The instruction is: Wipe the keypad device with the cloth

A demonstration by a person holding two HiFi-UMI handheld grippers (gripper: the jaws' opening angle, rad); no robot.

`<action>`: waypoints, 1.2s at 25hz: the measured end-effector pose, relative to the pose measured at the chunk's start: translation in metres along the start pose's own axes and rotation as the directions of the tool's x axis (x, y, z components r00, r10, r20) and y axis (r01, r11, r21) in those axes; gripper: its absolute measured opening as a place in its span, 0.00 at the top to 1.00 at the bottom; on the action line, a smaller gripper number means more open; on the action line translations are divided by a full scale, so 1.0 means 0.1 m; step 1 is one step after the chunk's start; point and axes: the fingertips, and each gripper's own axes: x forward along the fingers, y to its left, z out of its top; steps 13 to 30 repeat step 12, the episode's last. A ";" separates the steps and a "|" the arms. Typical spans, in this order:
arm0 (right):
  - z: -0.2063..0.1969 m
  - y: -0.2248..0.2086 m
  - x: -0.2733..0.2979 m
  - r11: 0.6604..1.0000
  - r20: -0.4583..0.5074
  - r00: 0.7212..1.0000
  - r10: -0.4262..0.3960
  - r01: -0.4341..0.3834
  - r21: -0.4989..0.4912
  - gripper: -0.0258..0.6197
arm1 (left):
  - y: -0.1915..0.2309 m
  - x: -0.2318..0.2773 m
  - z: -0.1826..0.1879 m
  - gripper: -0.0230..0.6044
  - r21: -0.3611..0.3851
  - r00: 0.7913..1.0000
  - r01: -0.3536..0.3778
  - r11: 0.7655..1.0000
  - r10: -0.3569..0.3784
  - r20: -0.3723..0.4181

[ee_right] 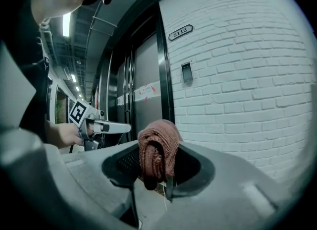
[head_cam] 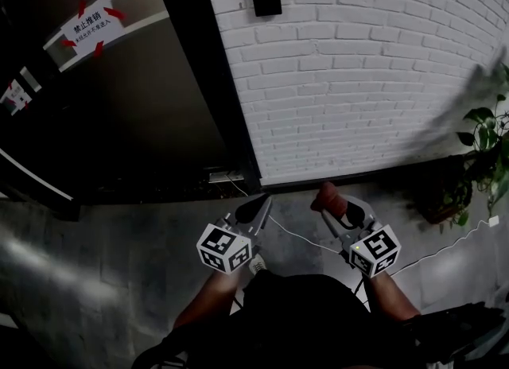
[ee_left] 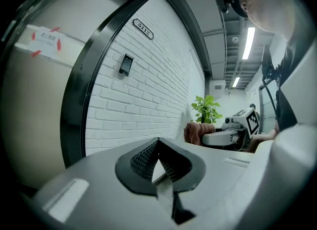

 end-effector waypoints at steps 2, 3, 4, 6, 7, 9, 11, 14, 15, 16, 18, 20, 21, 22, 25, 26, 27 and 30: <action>-0.02 0.02 -0.02 1.000 0.003 1.000 -0.001 0.001 0.002 0.74 | -0.02 0.00 -0.01 0.94 0.004 1.000 0.004 1.000 -0.003 -0.004; -0.04 0.02 -0.03 1.000 0.003 1.000 -0.003 0.003 0.007 0.74 | -0.02 0.00 -0.02 0.94 0.005 1.000 0.004 1.000 -0.004 -0.009; -0.05 0.03 -0.03 1.000 0.002 1.000 -0.007 0.007 0.011 0.74 | -0.02 -0.01 -0.03 0.94 0.006 1.000 0.004 1.000 -0.004 -0.012; -0.05 0.01 -0.03 1.000 0.000 1.000 -0.014 0.014 0.017 0.74 | -0.01 0.00 -0.01 0.94 0.008 1.000 0.002 1.000 -0.002 -0.012; -0.05 0.00 -0.02 1.000 0.002 1.000 -0.015 0.015 0.018 0.74 | 0.00 0.00 0.00 0.94 0.011 1.000 0.001 1.000 -0.001 -0.010; -0.03 -0.01 -0.01 1.000 0.006 1.000 -0.014 0.014 0.019 0.74 | 0.02 0.01 0.02 0.94 0.014 1.000 -0.001 1.000 0.001 -0.008; -0.04 -0.01 0.00 1.000 0.007 1.000 -0.013 0.013 0.017 0.74 | 0.02 0.01 0.02 0.94 0.015 1.000 -0.002 1.000 0.002 -0.008; -0.04 -0.02 0.00 1.000 0.007 1.000 -0.012 0.012 0.015 0.74 | 0.02 0.01 0.02 0.94 0.016 1.000 -0.002 1.000 0.002 -0.009; -0.04 -0.02 0.00 1.000 0.007 1.000 -0.012 0.012 0.015 0.74 | 0.02 0.01 0.02 0.94 0.016 1.000 -0.002 1.000 0.002 -0.009; -0.04 -0.02 0.00 1.000 0.007 1.000 -0.012 0.012 0.015 0.74 | 0.02 0.01 0.02 0.94 0.016 1.000 -0.002 1.000 0.002 -0.009; -0.04 -0.02 0.00 1.000 0.007 1.000 -0.012 0.012 0.015 0.74 | 0.02 0.01 0.02 0.94 0.016 1.000 -0.002 1.000 0.002 -0.009; -0.04 -0.02 0.00 1.000 0.007 1.000 -0.012 0.012 0.015 0.74 | 0.02 0.01 0.02 0.94 0.016 1.000 -0.002 1.000 0.002 -0.009; -0.04 -0.02 0.00 1.000 0.007 1.000 -0.012 0.012 0.015 0.74 | 0.02 0.01 0.02 0.94 0.016 1.000 -0.002 1.000 0.002 -0.009; -0.04 -0.02 0.00 1.000 0.007 1.000 -0.012 0.012 0.015 0.74 | 0.02 0.01 0.02 0.94 0.016 1.000 -0.002 1.000 0.002 -0.009; -0.04 -0.02 0.00 1.000 0.007 1.000 -0.012 0.012 0.015 0.74 | 0.02 0.01 0.02 0.94 0.016 1.000 -0.002 1.000 0.002 -0.009; -0.04 -0.02 0.00 1.000 0.007 1.000 -0.012 0.012 0.015 0.74 | 0.02 0.01 0.02 0.94 0.016 1.000 -0.002 1.000 0.002 -0.009; -0.04 -0.02 0.00 1.000 0.007 1.000 -0.012 0.012 0.015 0.74 | 0.02 0.01 0.02 0.94 0.016 1.000 -0.002 1.000 0.002 -0.009; -0.04 -0.02 0.00 1.000 0.007 1.000 -0.012 0.012 0.015 0.74 | 0.02 0.01 0.02 0.94 0.016 1.000 -0.002 1.000 0.002 -0.009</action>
